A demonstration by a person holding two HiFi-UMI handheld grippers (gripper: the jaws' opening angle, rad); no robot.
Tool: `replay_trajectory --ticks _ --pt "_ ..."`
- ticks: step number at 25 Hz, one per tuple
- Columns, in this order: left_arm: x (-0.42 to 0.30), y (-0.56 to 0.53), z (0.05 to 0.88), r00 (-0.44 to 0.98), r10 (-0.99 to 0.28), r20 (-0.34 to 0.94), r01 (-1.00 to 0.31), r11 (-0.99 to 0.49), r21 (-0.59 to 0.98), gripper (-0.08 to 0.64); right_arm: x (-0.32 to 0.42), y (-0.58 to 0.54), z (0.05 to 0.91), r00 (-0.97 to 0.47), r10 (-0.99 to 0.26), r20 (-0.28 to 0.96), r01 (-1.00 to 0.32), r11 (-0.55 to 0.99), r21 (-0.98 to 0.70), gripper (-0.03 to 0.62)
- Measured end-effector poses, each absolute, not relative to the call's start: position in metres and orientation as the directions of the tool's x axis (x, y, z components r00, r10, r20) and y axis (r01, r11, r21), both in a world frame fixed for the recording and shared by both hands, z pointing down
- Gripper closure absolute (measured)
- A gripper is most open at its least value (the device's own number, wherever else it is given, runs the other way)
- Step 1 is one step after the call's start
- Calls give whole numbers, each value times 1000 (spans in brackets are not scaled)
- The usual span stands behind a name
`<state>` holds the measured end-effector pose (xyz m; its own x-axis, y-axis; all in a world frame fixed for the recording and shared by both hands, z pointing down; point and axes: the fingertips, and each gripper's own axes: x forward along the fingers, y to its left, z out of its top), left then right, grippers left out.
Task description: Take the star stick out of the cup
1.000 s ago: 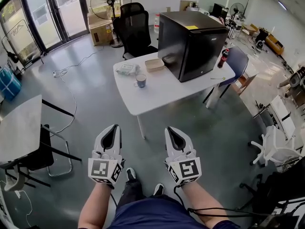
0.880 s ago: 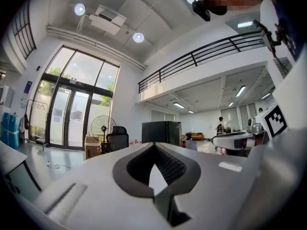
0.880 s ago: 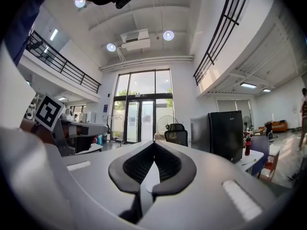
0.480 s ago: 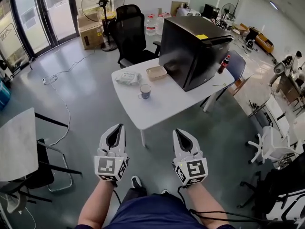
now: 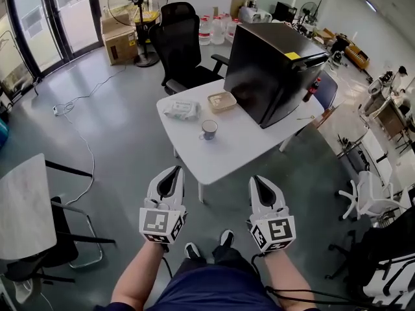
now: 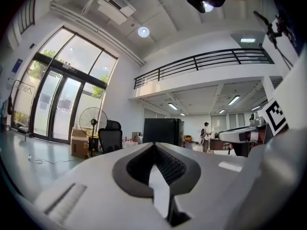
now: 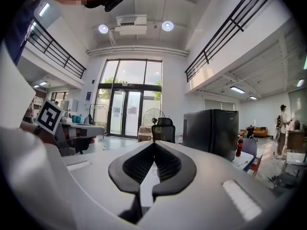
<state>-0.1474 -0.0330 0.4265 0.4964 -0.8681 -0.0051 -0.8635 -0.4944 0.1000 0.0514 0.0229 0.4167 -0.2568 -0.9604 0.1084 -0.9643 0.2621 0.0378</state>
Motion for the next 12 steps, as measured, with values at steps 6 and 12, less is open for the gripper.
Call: replay_trajectory --ticks 6,12 --pt "-135 -62 439 518 -854 43 -854 -513 90 555 53 -11 427 -268 -956 117 -963 270 6 586" --pt "-123 -104 462 493 -860 134 -870 -492 43 554 55 -59 443 -330 -937 118 -944 327 -40 586"
